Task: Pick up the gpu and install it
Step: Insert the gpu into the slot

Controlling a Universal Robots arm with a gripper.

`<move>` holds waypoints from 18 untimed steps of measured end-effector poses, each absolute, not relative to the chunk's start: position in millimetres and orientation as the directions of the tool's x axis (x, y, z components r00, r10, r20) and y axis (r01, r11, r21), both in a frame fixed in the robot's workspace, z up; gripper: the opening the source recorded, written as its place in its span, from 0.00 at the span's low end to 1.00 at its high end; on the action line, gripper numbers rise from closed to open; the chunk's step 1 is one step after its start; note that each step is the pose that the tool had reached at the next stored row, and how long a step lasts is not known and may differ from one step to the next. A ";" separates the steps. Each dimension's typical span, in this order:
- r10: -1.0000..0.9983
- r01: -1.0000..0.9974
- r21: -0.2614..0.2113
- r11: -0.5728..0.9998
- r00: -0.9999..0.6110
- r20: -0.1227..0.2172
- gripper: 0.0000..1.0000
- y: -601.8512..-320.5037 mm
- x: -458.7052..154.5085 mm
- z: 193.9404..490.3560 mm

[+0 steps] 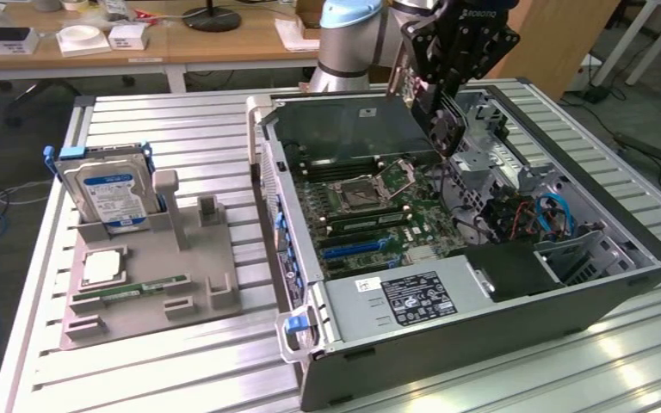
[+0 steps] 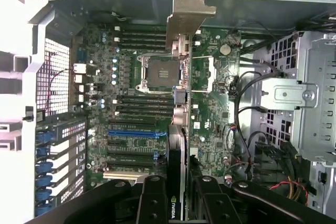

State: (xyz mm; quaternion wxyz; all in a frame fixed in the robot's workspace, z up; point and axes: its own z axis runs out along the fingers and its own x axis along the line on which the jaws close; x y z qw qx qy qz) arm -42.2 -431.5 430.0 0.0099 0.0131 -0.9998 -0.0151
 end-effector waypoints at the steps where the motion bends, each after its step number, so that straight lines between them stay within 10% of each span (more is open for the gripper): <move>1: -0.035 -0.035 0.030 0.999 -0.999 0.019 0.26 -431.5 -42.3 430.0; 18: -0.268 -0.267 0.030 0.963 -0.963 0.019 0.26 -431.5 -42.2 429.8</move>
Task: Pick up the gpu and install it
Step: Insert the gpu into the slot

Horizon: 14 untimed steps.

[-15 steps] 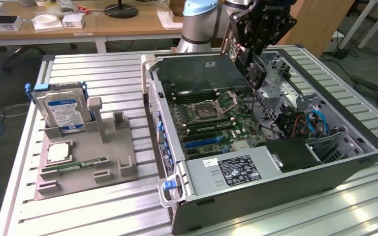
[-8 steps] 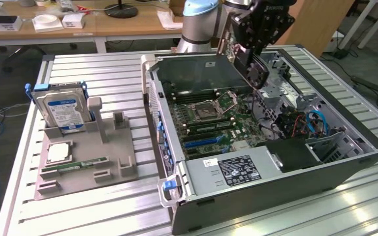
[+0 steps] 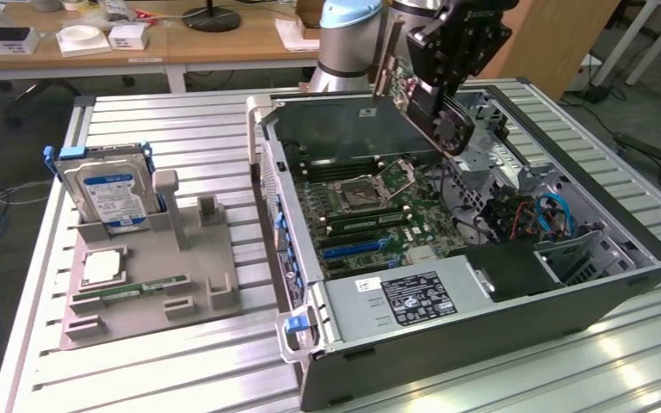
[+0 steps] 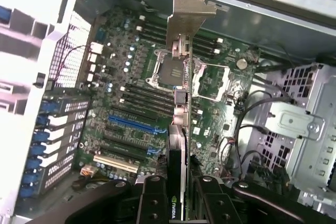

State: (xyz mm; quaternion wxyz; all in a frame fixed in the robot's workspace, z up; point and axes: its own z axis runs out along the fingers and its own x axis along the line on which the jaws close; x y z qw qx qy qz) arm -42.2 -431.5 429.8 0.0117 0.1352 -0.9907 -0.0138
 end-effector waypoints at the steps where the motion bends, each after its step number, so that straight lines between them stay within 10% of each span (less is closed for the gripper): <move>1: -0.279 -0.278 0.030 0.960 -0.960 0.019 0.26 -431.5 -42.2 429.8; 14: -0.409 -0.408 0.030 0.913 -0.913 0.019 0.26 -432.0 -42.3 429.4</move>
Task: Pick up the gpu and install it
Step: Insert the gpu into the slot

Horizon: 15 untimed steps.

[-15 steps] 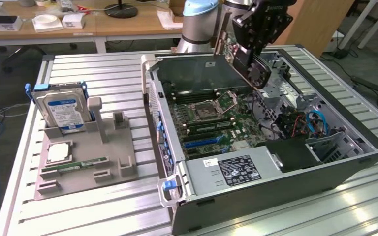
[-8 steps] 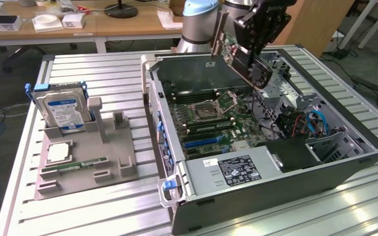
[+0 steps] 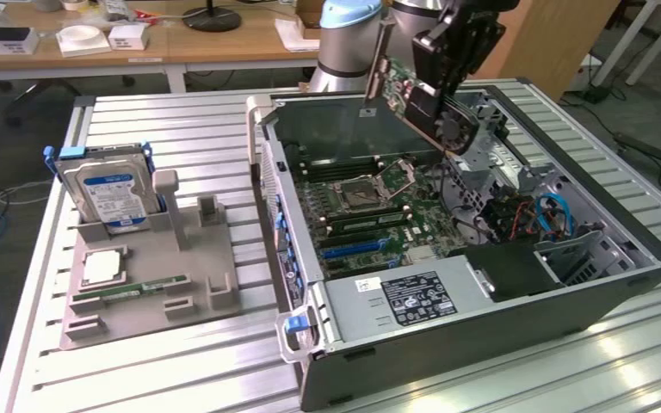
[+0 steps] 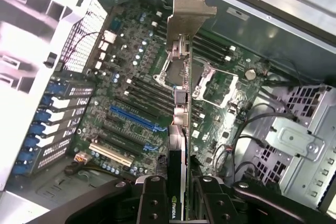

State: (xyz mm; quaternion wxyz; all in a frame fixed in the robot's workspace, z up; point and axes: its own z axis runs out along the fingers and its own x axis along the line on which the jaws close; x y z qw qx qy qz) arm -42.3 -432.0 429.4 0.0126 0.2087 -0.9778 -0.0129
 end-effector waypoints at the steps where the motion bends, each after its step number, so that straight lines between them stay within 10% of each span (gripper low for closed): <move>1: -0.419 -0.418 0.031 0.908 -0.908 0.019 0.26 -432.0 -42.2 429.4; 15: -0.560 -0.559 0.030 0.828 -0.828 0.019 0.26 -432.1 -42.2 429.1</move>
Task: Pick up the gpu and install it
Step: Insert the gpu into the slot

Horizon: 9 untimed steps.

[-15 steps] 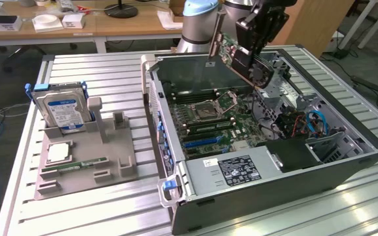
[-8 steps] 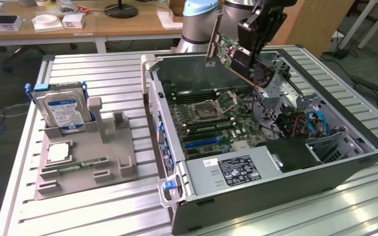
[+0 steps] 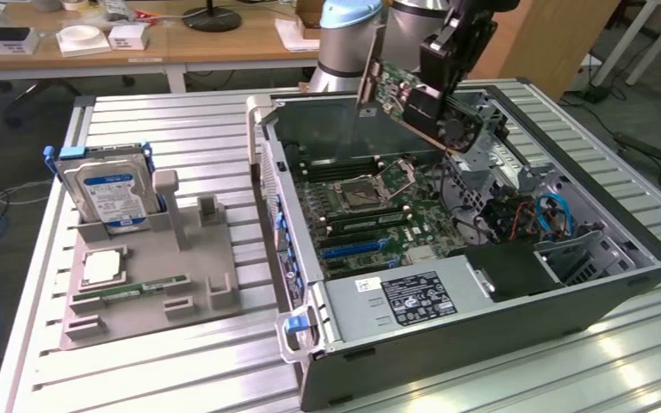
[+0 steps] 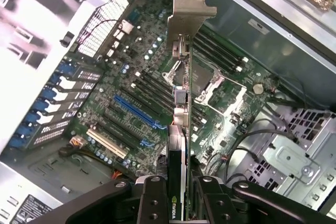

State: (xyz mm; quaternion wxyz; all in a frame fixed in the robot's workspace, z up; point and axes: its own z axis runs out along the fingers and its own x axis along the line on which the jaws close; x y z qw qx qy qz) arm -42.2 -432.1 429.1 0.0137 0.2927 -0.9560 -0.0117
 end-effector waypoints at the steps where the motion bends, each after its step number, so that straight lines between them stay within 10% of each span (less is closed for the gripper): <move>1: -0.569 -0.568 0.030 0.822 -0.822 0.019 0.26 -432.2 -42.2 429.1; 9: -0.642 -0.641 0.030 0.767 -0.767 0.019 0.26 -432.3 -42.2 429.0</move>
